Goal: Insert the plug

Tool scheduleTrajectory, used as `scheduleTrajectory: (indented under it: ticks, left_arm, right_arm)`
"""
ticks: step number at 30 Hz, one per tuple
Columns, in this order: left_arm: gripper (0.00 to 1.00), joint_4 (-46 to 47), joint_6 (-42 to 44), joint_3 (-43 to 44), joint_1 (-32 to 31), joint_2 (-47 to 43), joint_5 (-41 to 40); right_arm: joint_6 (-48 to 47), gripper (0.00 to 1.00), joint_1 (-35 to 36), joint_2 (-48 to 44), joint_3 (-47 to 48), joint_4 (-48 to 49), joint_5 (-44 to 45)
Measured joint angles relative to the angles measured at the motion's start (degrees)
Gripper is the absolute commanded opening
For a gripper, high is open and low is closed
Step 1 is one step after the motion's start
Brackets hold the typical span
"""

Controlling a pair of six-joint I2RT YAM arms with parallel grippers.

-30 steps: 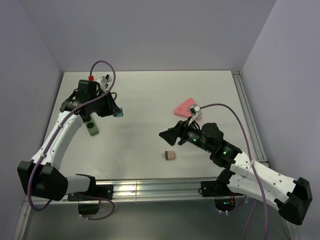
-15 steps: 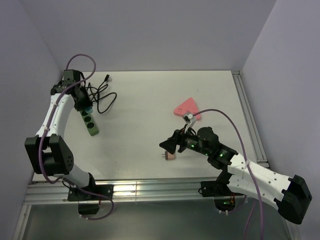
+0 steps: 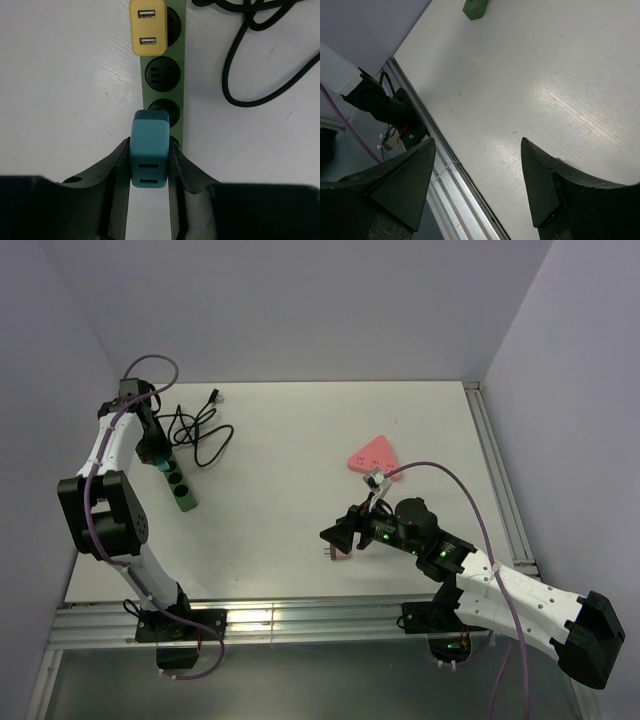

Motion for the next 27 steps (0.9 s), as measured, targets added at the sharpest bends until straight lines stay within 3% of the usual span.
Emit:
scheduleTrajectory:
  ticks: [27]
  left_arm:
    - [0.00,3.8,2.9,2.9,4.7,8.0,6.8]
  right_arm:
    - [-0.1,0.76,-0.2,0.8,0.0,0.0,0.0]
